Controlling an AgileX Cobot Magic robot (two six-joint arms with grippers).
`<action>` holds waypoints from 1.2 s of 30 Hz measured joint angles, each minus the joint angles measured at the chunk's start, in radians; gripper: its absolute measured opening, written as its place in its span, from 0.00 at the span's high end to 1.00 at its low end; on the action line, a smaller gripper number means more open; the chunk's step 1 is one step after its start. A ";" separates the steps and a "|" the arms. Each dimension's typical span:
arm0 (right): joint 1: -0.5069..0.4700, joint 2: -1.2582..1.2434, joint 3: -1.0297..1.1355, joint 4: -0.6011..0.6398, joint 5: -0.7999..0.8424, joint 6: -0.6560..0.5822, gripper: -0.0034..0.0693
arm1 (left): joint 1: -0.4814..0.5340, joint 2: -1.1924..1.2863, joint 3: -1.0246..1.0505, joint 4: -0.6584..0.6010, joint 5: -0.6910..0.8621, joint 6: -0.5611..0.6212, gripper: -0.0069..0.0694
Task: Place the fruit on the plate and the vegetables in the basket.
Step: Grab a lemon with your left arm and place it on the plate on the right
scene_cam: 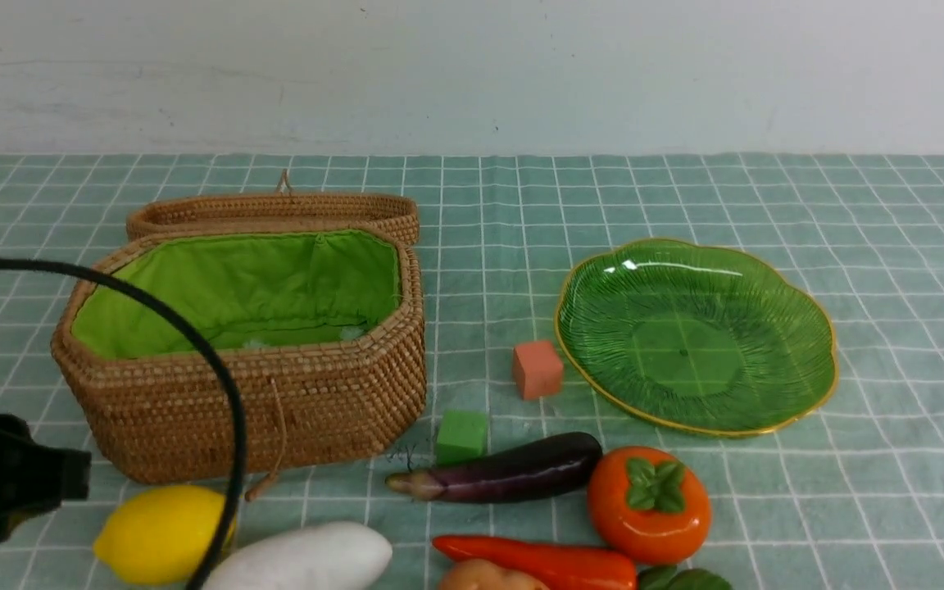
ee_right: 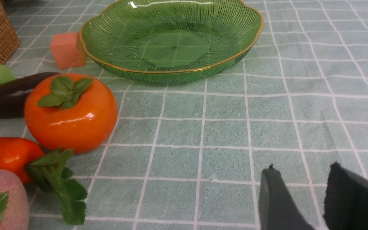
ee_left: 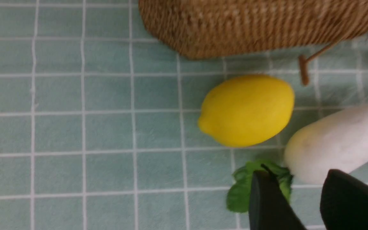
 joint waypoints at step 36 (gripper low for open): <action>0.000 0.000 0.000 0.000 0.000 0.000 0.62 | -0.001 0.585 -0.072 -0.040 -0.217 0.866 0.13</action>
